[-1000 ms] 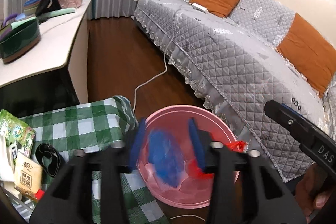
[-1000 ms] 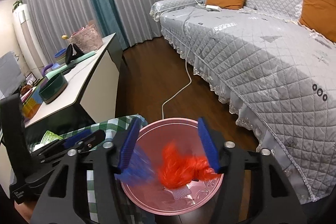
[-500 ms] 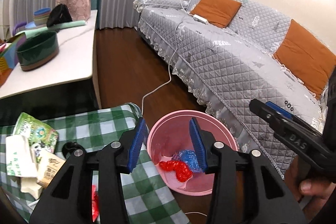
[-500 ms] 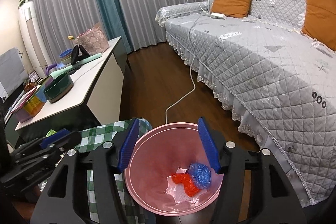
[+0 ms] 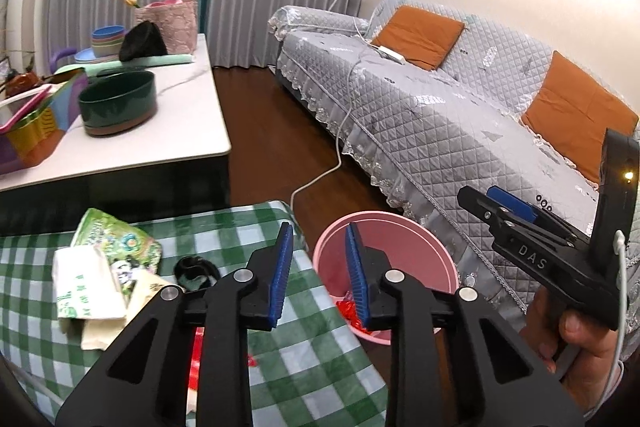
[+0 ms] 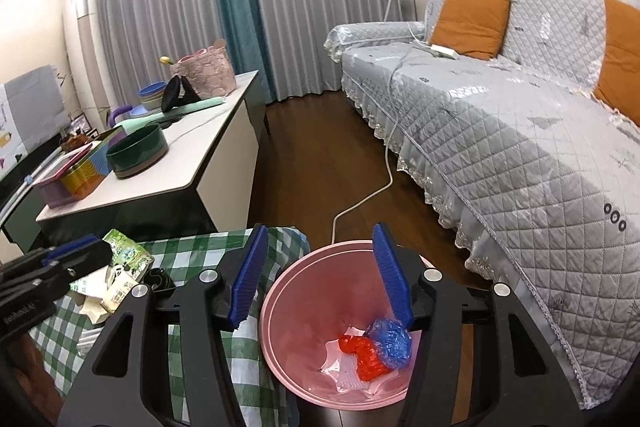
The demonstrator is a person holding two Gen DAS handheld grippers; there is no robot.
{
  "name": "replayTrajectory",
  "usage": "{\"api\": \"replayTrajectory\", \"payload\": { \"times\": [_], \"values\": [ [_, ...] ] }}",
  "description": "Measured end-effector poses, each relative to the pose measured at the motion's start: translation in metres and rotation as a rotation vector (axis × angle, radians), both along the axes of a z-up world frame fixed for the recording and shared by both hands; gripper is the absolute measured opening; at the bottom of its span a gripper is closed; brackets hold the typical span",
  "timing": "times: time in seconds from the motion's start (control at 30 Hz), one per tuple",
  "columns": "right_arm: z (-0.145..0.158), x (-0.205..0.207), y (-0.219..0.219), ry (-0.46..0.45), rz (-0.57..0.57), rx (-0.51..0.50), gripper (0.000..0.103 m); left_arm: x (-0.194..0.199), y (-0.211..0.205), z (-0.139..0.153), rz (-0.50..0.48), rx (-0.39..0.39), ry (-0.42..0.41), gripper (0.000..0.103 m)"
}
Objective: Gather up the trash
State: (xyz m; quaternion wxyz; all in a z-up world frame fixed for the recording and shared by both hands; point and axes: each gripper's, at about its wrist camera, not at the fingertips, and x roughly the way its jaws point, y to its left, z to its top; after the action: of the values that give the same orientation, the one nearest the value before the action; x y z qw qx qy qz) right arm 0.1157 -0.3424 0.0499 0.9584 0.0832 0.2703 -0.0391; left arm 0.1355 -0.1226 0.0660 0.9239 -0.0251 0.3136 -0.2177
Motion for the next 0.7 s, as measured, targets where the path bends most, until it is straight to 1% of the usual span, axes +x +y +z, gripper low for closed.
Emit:
{"api": "replayTrajectory", "payload": {
  "times": [0.27,0.37,0.43,0.53,0.7],
  "values": [
    [0.001,-0.006,0.024,-0.015,0.051,-0.043,0.050,-0.014,0.040,0.011,0.055,-0.008,-0.029,0.026],
    [0.002,-0.008,0.031,-0.020,0.073,-0.042,0.045,-0.020,0.062,0.015,0.084,-0.013,-0.040,0.025],
    [0.003,-0.010,0.036,-0.023,0.091,-0.030,0.036,-0.023,0.076,0.018,0.103,-0.017,-0.047,0.022],
    [0.004,-0.012,0.044,-0.025,0.122,-0.016,0.027,-0.029,0.102,0.022,0.135,-0.021,-0.056,0.021],
    [0.002,-0.014,0.062,-0.023,0.162,-0.020,0.025,-0.038,0.151,0.022,0.209,-0.023,-0.064,0.019]
  ]
}}
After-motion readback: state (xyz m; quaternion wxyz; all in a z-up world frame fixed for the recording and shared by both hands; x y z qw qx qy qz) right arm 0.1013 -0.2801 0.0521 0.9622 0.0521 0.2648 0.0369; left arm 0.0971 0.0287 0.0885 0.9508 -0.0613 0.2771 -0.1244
